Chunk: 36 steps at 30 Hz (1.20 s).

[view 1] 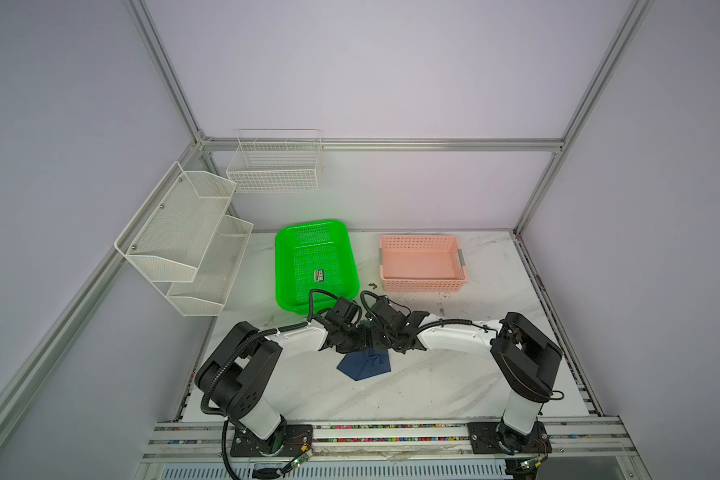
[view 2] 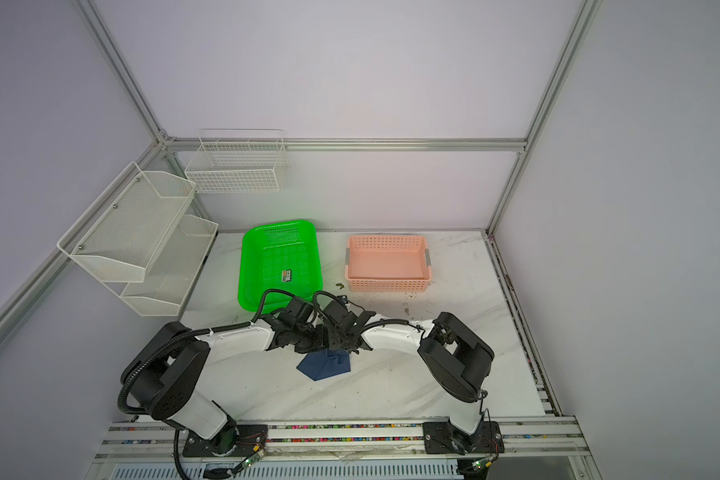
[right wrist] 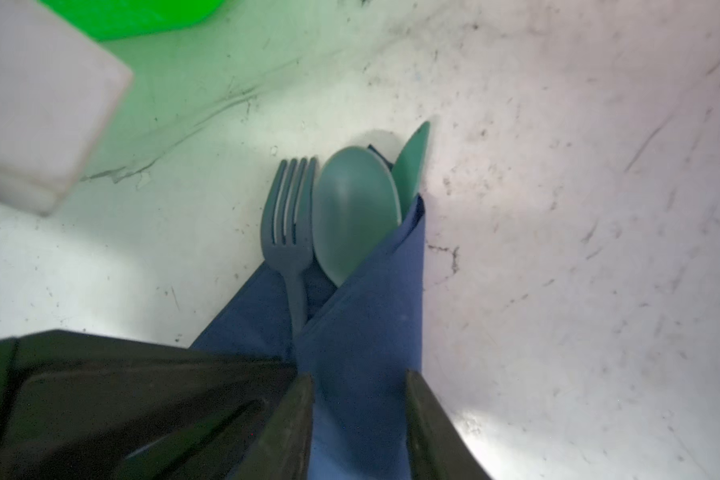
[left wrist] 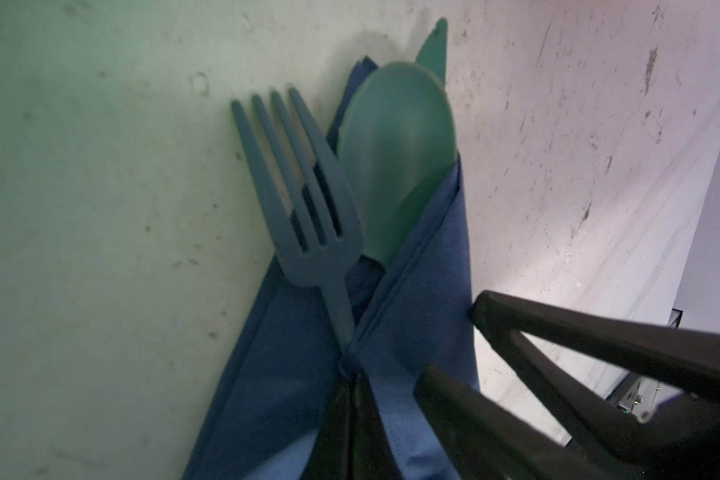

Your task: Place the utensils on the paper napkin and roll it up

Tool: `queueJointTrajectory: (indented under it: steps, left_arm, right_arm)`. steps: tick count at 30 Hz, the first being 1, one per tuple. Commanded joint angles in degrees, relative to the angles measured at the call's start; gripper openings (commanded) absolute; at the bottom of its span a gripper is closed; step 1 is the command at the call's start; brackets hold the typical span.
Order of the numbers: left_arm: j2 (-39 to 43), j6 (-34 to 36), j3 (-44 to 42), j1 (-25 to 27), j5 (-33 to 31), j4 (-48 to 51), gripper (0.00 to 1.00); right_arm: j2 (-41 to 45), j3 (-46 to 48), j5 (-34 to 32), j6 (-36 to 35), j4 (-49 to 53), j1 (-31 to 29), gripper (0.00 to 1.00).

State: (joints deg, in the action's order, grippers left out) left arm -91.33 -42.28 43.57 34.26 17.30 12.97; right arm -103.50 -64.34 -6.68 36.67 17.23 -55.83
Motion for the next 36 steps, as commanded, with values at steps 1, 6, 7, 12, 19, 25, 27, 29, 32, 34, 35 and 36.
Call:
queueJointTrajectory:
  steps: [1, 6, 7, 12, 19, 25, 27, 29, 32, 34, 35, 36]
  left_arm:
    - [2.58, 1.33, -2.73, 0.10, -0.34, 0.03, 0.01]
    - [3.70, 1.39, -3.49, -0.16, -0.48, 0.02, 0.01]
    - [3.72, 1.38, -3.65, -0.13, -0.49, 0.03, 0.01]
    - [3.52, 1.41, -4.36, -0.33, -0.58, -0.39, 0.00]
    - [3.27, 1.59, -5.55, -0.64, -0.76, -0.84, 0.00]
    - [3.44, 1.46, -6.37, -0.86, -0.43, -1.68, 0.00]
    - [3.47, 1.40, -6.69, -1.07, -0.36, -2.02, 0.00]
    - [3.47, 1.33, -6.83, -1.13, -0.26, -2.37, 0.00]
    - [3.42, 1.24, -7.09, -1.21, -0.07, -2.69, 0.01]
    - [3.25, 1.23, -7.17, -1.38, 0.10, -2.70, 0.01]
    - [3.22, 1.29, -7.18, -1.39, 0.13, -2.69, 0.01]
    - [3.26, 1.32, -7.21, -1.48, 0.12, -2.54, 0.01]
  right_arm:
    - [2.14, -0.82, -4.01, 0.42, 3.37, -0.50, 0.40]
    - [1.34, -1.10, -2.19, -0.30, 2.86, -0.52, 0.42]
    - [0.99, -1.21, -1.60, -0.60, 2.51, -0.60, 0.42]
    - [0.19, -1.76, -0.14, -1.70, 1.68, -1.70, 0.45]
    - [-2.52, -3.51, -0.03, -2.38, 2.45, -2.54, 0.47]
    - [-4.71, -4.28, 0.45, -2.98, 2.34, -2.93, 0.51]
    - [-5.55, -4.44, 0.22, -3.09, 2.61, -3.04, 0.51]
    - [-6.13, -4.37, 0.25, -3.18, 2.46, -3.23, 0.52]
    - [-6.53, -3.98, 1.09, -3.18, 1.71, -3.47, 0.52]
    - [-6.75, -3.61, 1.26, -3.09, 1.40, -3.67, 0.52]
    - [-6.84, -3.47, 1.10, -3.10, 1.44, -3.75, 0.53]
    - [-7.00, -3.36, 0.90, -2.93, 1.63, -3.76, 0.53]
